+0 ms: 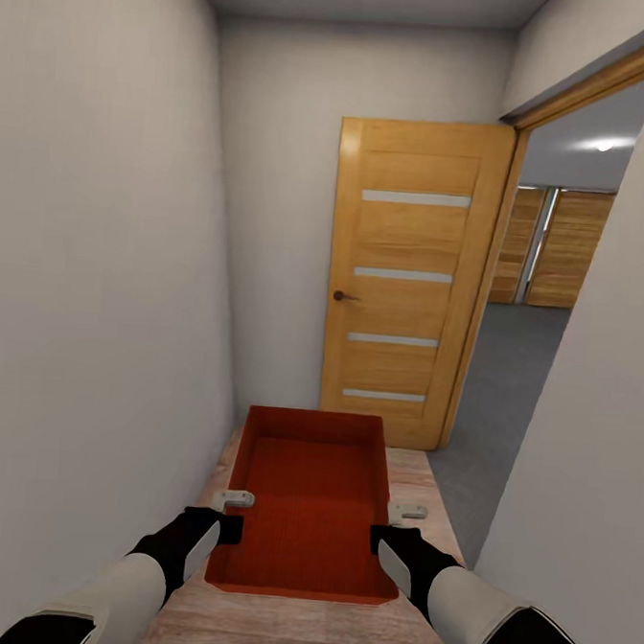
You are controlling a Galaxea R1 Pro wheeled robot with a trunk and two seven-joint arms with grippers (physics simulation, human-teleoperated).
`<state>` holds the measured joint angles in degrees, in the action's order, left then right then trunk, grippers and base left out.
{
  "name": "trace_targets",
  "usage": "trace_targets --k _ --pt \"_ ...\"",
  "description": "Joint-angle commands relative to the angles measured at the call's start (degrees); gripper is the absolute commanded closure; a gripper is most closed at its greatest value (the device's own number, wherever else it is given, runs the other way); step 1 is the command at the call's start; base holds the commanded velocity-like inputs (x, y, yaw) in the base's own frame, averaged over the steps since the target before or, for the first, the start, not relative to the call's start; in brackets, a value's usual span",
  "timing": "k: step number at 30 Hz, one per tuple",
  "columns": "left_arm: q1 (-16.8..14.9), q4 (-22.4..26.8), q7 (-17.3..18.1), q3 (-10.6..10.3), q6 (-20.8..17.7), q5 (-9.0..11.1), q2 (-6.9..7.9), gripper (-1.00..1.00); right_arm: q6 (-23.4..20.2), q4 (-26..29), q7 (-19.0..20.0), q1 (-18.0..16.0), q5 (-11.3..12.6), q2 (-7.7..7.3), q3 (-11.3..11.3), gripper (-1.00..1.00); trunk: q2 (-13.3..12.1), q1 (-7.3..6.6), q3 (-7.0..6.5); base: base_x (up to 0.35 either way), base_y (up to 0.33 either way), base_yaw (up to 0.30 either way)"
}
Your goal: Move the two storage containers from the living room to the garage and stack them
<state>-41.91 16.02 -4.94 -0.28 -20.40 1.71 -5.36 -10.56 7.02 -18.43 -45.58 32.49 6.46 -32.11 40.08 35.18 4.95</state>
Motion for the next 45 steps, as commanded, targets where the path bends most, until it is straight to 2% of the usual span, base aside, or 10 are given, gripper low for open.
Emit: trace_targets --k 1,45 --pt "-0.01 -0.03 -0.60 0.45 -0.43 -1.01 -0.36 1.00 -0.42 0.18 -0.47 -0.05 -1.46 0.04 -0.85 1.00 0.08 0.05 0.09 0.322 0.000 0.000" --pt "-0.01 -0.03 -0.60 0.44 -0.43 -1.01 -0.36 1.00 -0.42 0.18 -0.47 -0.04 -1.46 0.04 -0.85 1.00 0.08 0.05 0.09 0.321 0.000 0.000"
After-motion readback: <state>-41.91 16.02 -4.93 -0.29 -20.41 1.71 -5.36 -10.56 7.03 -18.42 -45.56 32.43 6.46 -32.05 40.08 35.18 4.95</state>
